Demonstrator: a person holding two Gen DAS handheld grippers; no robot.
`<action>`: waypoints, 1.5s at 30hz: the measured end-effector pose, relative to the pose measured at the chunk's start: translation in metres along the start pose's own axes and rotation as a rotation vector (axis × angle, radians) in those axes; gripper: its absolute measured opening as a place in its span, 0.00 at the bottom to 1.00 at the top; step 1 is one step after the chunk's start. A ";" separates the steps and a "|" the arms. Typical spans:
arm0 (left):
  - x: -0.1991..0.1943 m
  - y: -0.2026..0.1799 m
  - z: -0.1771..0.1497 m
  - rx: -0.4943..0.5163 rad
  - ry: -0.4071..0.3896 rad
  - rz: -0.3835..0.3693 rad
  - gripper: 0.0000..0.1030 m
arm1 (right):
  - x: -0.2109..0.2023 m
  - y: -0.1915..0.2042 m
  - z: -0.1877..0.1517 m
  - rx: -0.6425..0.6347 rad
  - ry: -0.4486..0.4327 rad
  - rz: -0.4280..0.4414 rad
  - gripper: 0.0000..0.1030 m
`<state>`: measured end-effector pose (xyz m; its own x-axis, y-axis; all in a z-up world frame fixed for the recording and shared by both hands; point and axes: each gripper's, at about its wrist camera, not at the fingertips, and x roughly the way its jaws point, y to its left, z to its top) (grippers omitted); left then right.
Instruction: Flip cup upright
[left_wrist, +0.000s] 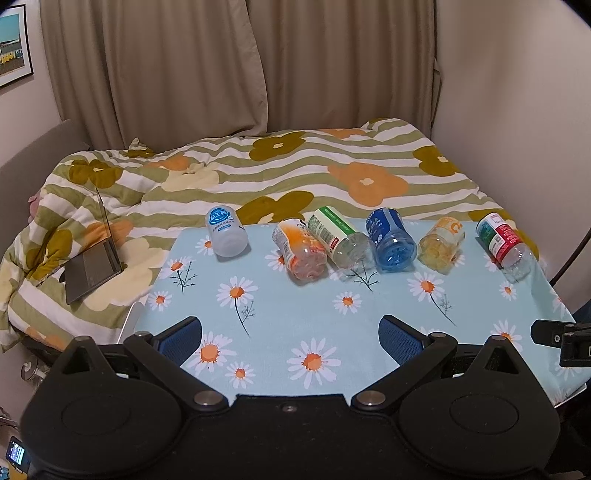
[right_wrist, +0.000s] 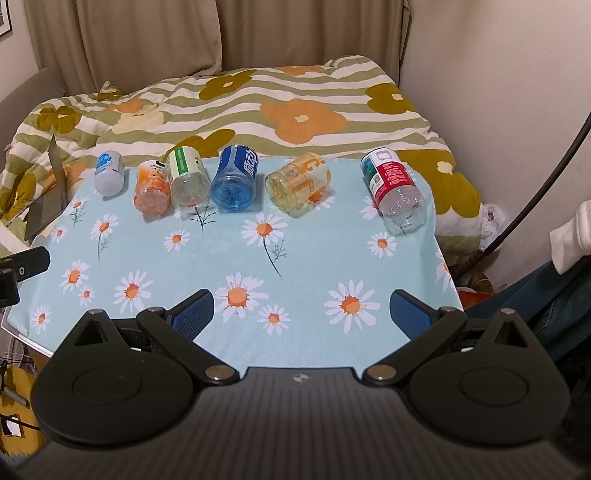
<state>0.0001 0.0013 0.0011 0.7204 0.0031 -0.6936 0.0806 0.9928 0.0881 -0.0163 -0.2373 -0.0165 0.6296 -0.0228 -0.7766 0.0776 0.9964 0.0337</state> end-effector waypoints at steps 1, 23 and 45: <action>0.000 0.000 0.000 0.000 0.000 0.000 1.00 | 0.000 0.000 0.000 0.000 0.000 -0.001 1.00; 0.000 0.001 0.000 -0.001 0.003 0.000 1.00 | 0.007 0.002 -0.001 -0.013 0.010 -0.014 1.00; 0.000 0.001 0.000 0.000 0.004 -0.001 1.00 | 0.006 0.000 0.001 0.014 0.012 0.002 1.00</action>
<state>0.0006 0.0024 0.0010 0.7178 0.0027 -0.6963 0.0810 0.9929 0.0873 -0.0117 -0.2371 -0.0203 0.6205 -0.0194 -0.7840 0.0868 0.9953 0.0441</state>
